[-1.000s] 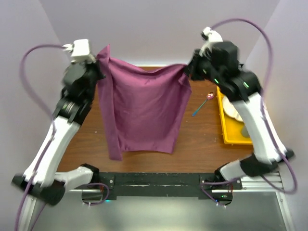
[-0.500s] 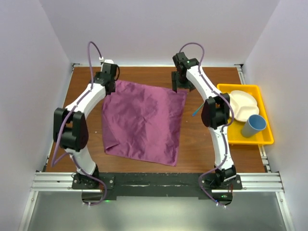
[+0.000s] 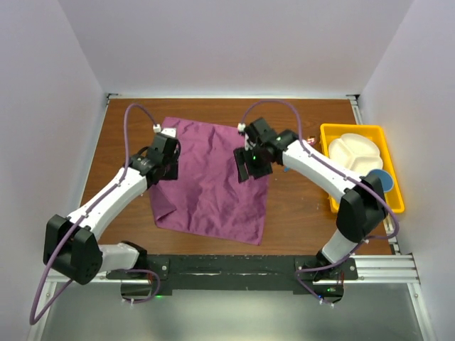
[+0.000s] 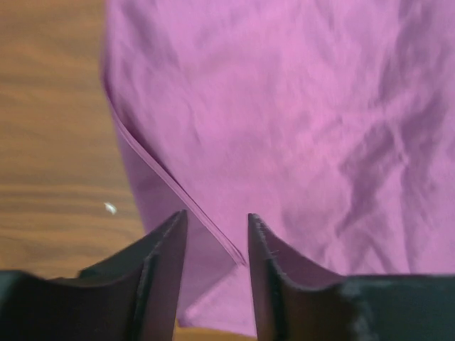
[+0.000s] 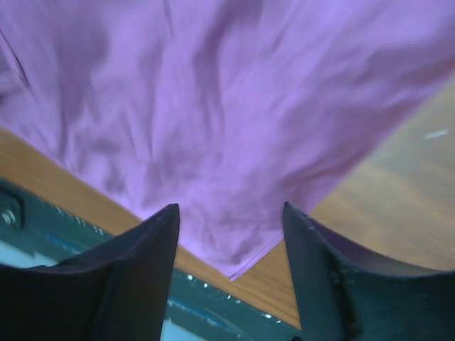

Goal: Fold the napkin, place the utensils inside, and roll it up
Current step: Flatten the napkin out

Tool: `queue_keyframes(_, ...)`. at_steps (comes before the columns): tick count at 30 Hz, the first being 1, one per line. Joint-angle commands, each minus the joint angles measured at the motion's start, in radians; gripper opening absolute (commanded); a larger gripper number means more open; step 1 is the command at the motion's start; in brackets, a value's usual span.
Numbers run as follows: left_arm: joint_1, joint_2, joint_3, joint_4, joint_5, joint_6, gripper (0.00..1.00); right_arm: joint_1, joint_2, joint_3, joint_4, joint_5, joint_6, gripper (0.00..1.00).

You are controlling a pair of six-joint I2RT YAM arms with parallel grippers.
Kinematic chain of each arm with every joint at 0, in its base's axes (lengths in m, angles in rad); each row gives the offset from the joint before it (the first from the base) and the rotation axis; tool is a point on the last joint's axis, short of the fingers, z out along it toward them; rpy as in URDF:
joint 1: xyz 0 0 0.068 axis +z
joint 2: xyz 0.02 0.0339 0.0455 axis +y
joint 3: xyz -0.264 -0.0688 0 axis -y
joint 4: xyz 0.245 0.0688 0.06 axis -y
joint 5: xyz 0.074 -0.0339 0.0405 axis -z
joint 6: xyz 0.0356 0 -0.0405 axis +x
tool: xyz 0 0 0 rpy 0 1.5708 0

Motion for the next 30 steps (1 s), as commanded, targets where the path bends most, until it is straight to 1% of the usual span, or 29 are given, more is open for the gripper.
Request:
queue_keyframes(1, 0.004, -0.02, -0.072, 0.025, 0.154, -0.109, 0.34, -0.001, 0.004, -0.186, 0.156, -0.147, 0.072, 0.54)
queue_keyframes(3, 0.004, -0.009, -0.12, 0.075, 0.187, -0.16, 0.29, -0.001, -0.001, -0.211, 0.194, -0.139, 0.073, 0.48)
queue_keyframes(4, 0.004, -0.002, -0.129, 0.085, 0.191, -0.177, 0.23, 0.001, 0.002, -0.221, 0.205, -0.134, 0.075, 0.42)
queue_keyframes(7, 0.005, 0.023, -0.157, 0.079, 0.213, -0.232, 0.16, -0.001, 0.027, -0.229, 0.229, -0.128, 0.084, 0.36)
queue_keyframes(8, 0.005, 0.028, -0.18, 0.075, 0.223, -0.247, 0.14, -0.001, 0.034, -0.234, 0.24, -0.13, 0.09, 0.32)
queue_keyframes(10, 0.005, 0.031, -0.204, 0.057, 0.222, -0.292, 0.08, 0.001, 0.062, -0.246, 0.266, -0.125, 0.109, 0.29)
queue_keyframes(12, 0.008, 0.029, -0.24, 0.054, 0.214, -0.319, 0.06, -0.001, 0.089, -0.254, 0.283, -0.119, 0.125, 0.26)
queue_keyframes(13, 0.011, 0.026, -0.272, 0.075, 0.217, -0.345, 0.03, -0.001, 0.099, -0.254, 0.294, -0.118, 0.126, 0.25)
queue_keyframes(16, 0.036, 0.028, -0.328, 0.092, 0.233, -0.393, 0.0, -0.002, 0.131, -0.251, 0.302, -0.09, 0.132, 0.23)
queue_keyframes(21, 0.125, 0.014, -0.376, 0.057, 0.22, -0.433, 0.0, -0.005, 0.171, -0.234, 0.289, -0.049, 0.119, 0.23)
queue_keyframes(22, 0.143, 0.003, -0.376, 0.027, 0.213, -0.451, 0.0, -0.005, 0.184, -0.232, 0.286, -0.032, 0.118, 0.23)
queue_keyframes(23, 0.187, -0.006, -0.373, -0.001, 0.175, -0.468, 0.0, -0.011, 0.192, -0.232, 0.285, -0.021, 0.119, 0.24)
queue_keyframes(24, 0.209, -0.015, -0.369, -0.027, 0.155, -0.485, 0.0, -0.013, 0.198, -0.232, 0.28, -0.006, 0.121, 0.24)
queue_keyframes(25, 0.232, -0.044, -0.353, -0.1, 0.13, -0.526, 0.0, -0.017, 0.208, -0.231, 0.271, 0.008, 0.121, 0.24)
queue_keyframes(26, 0.273, -0.066, -0.338, -0.159, 0.036, -0.563, 0.0, -0.025, 0.221, -0.231, 0.263, 0.033, 0.119, 0.24)
queue_keyframes(27, 0.287, -0.095, -0.324, -0.203, -0.009, -0.588, 0.0, -0.028, 0.228, -0.234, 0.26, 0.046, 0.119, 0.24)
queue_keyframes(28, 0.304, -0.162, -0.3, -0.251, -0.043, -0.614, 0.0, -0.033, 0.232, -0.234, 0.26, 0.056, 0.119, 0.24)
queue_keyframes(29, 0.338, -0.201, -0.284, -0.276, -0.103, -0.632, 0.0, -0.039, 0.243, -0.234, 0.257, 0.074, 0.116, 0.24)
queue_keyframes(30, 0.349, -0.236, -0.261, -0.308, -0.138, -0.657, 0.0, -0.042, 0.252, -0.219, 0.247, 0.076, 0.106, 0.24)
